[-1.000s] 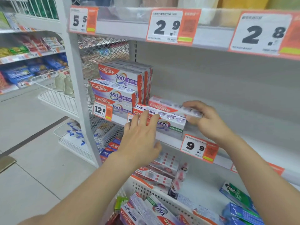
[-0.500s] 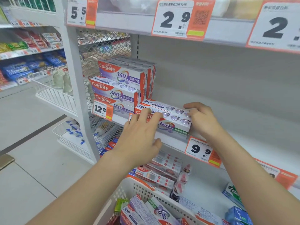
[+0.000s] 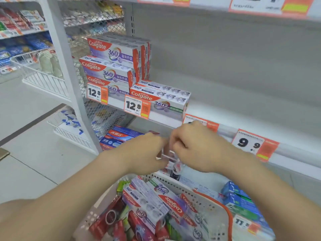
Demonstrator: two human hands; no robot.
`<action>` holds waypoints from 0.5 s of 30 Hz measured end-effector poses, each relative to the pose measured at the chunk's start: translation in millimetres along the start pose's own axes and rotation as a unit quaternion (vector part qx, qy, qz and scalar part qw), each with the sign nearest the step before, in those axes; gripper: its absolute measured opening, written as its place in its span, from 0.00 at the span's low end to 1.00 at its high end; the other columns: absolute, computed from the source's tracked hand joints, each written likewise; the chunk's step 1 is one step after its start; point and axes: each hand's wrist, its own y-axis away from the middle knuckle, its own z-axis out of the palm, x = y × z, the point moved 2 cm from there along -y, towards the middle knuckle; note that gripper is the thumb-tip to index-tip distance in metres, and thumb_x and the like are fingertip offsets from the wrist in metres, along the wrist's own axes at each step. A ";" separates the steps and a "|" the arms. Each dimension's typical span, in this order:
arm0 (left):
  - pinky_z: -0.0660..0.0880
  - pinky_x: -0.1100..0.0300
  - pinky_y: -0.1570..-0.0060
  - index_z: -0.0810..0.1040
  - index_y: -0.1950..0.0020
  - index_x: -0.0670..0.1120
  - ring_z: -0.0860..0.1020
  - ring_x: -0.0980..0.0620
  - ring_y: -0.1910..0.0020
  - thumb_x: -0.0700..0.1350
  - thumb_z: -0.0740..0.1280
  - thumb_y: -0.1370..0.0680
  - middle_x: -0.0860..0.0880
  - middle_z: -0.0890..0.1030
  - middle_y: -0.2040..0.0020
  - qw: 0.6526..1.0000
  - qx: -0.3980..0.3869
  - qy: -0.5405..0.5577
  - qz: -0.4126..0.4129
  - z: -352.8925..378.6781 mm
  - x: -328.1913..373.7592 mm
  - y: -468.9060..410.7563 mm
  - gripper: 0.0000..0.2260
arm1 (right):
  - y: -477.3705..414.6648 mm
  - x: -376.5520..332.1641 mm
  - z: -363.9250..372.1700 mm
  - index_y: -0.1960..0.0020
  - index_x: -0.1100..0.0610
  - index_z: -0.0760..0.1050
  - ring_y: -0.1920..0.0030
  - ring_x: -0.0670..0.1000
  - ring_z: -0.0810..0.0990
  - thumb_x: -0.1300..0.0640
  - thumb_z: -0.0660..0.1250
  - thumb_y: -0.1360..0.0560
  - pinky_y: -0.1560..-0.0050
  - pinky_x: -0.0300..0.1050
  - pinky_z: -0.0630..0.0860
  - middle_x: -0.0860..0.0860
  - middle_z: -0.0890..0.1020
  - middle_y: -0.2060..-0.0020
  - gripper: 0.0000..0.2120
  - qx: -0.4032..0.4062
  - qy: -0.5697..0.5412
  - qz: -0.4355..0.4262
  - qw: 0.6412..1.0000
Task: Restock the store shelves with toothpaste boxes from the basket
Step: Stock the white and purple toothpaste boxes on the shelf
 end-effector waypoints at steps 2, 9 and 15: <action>0.76 0.57 0.49 0.79 0.43 0.50 0.78 0.52 0.54 0.51 0.67 0.20 0.51 0.83 0.49 0.996 -0.092 -0.002 0.011 20.3 9.3 7.4 0.09 | 24.2 -5.1 21.1 0.57 0.54 0.76 0.54 0.59 0.80 0.55 0.57 0.24 0.55 0.52 0.80 0.54 0.79 0.62 0.10 -0.137 0.050 -0.013 0.989; 0.75 0.53 0.48 0.76 0.31 0.44 0.78 0.43 0.44 0.51 0.60 0.14 0.44 0.80 0.38 0.939 -0.337 -0.063 -0.011 106.9 43.0 40.0 0.16 | 90.1 12.5 94.0 0.55 0.58 0.75 0.67 0.54 0.73 0.59 0.58 0.19 0.67 0.47 0.71 0.54 0.77 0.61 0.09 -0.321 0.113 0.012 0.940; 0.69 0.42 0.33 0.70 0.28 0.41 0.71 0.38 0.33 0.54 0.63 0.16 0.38 0.74 0.33 0.928 -0.347 -0.116 0.069 203.5 65.7 74.9 0.22 | 120.2 23.9 116.8 0.60 0.56 0.68 0.67 0.53 0.72 0.62 0.57 0.20 0.66 0.46 0.71 0.52 0.73 0.63 0.11 -0.333 0.098 0.035 0.937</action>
